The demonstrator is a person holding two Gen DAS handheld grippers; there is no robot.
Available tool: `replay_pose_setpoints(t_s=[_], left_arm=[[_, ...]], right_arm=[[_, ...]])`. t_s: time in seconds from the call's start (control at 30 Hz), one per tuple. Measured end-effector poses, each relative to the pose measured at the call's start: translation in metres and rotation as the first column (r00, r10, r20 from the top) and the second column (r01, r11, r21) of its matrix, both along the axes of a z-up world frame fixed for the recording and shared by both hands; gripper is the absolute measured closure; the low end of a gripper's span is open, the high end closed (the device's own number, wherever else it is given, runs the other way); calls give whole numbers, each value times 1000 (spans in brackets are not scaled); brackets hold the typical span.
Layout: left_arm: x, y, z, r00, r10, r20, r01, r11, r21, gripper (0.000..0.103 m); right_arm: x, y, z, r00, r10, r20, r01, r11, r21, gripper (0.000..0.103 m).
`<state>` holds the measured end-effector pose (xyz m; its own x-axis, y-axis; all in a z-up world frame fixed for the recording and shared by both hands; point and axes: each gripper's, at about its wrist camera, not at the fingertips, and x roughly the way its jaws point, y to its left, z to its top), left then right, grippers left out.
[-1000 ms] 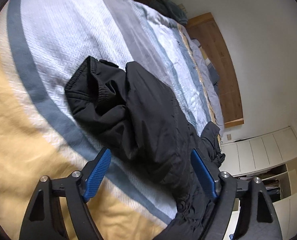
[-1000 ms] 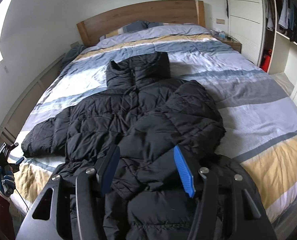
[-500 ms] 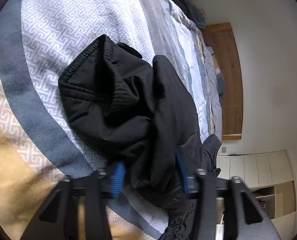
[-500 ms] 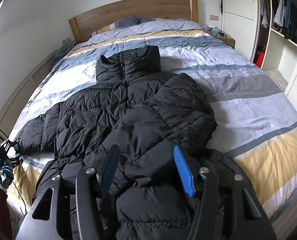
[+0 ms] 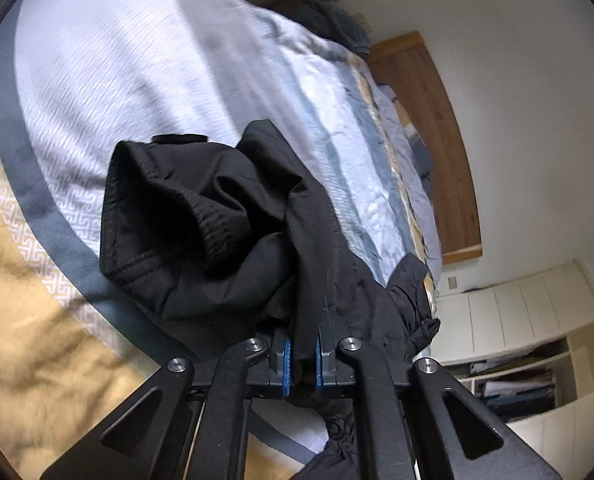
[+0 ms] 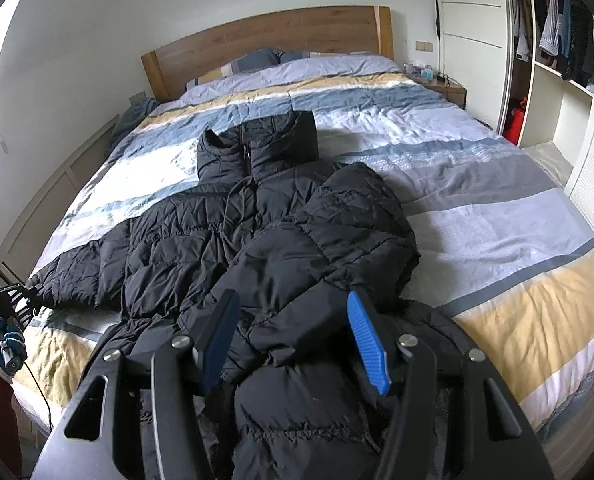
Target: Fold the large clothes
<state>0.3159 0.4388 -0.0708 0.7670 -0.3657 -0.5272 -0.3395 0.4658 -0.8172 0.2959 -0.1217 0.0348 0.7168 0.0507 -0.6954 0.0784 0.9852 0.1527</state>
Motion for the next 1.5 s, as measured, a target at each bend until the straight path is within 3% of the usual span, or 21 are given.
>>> replay_pose_setpoints(t_s=[0.23, 0.43, 0.67, 0.87, 1.07, 1.13, 1.27, 1.5], left_arm=[[-3, -34, 57, 996, -75, 51, 67, 988, 141, 96], [-2, -71, 96, 989, -125, 75, 105, 970, 220, 97], [5, -141, 139, 974, -206, 96, 169, 940, 297, 97], [7, -224, 163, 951, -295, 90, 243, 897, 369, 97], [19, -308, 162, 922, -387, 31, 333, 828, 451, 97], [23, -339, 153, 906, -423, -6, 373, 793, 482, 97], [26, -384, 127, 880, -470, -70, 439, 748, 499, 97], [24, -429, 76, 852, -493, -178, 511, 708, 488, 97]], right_arm=[[-28, -17, 15, 999, -12, 43, 10, 1000, 27, 48], [-55, -41, 22, 996, -27, 81, 22, 998, 62, 48], [-90, -82, 25, 991, -53, 125, 39, 993, 110, 48], [-119, -121, 18, 985, -83, 148, 61, 987, 147, 48], [-148, -167, 5, 980, -129, 155, 98, 977, 192, 48], [-158, -182, -1, 976, -155, 151, 121, 970, 210, 48], [-180, -214, -14, 966, -219, 136, 180, 952, 249, 48], [-209, -259, -29, 945, -308, 108, 269, 923, 277, 48]])
